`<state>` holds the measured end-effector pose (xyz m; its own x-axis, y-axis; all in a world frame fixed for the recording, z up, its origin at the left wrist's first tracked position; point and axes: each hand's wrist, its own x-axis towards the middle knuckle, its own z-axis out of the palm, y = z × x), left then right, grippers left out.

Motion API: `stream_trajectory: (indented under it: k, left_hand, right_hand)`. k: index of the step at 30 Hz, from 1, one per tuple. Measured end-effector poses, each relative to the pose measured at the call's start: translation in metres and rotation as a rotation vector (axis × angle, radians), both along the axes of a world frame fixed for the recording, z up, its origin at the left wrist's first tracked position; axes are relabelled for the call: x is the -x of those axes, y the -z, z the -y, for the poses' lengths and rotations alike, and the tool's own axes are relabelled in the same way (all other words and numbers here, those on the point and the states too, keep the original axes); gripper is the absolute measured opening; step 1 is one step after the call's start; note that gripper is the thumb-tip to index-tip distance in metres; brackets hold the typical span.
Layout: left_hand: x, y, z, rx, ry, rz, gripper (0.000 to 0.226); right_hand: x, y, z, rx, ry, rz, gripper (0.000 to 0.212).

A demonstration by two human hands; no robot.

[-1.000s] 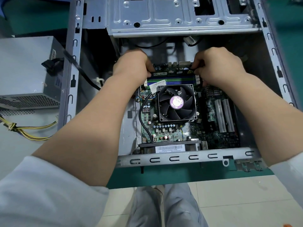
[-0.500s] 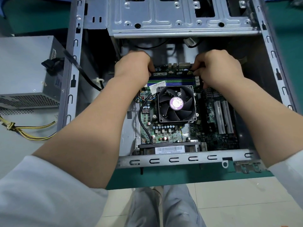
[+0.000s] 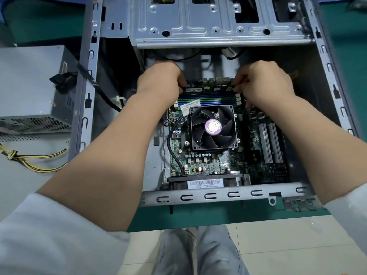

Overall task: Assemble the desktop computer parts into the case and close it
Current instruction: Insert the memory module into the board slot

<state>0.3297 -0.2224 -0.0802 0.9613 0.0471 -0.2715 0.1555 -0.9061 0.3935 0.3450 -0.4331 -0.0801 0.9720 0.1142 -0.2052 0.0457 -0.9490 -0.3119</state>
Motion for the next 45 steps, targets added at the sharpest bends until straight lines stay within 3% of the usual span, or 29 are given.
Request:
stream_trajectory:
  k: [45]
  left_hand:
    - [-0.0023,0.0013,-0.0021,0.064,-0.021,-0.079,0.024]
  right_hand:
    - [0.0008,0.0062,-0.001,0.072,-0.07,0.082,0.015]
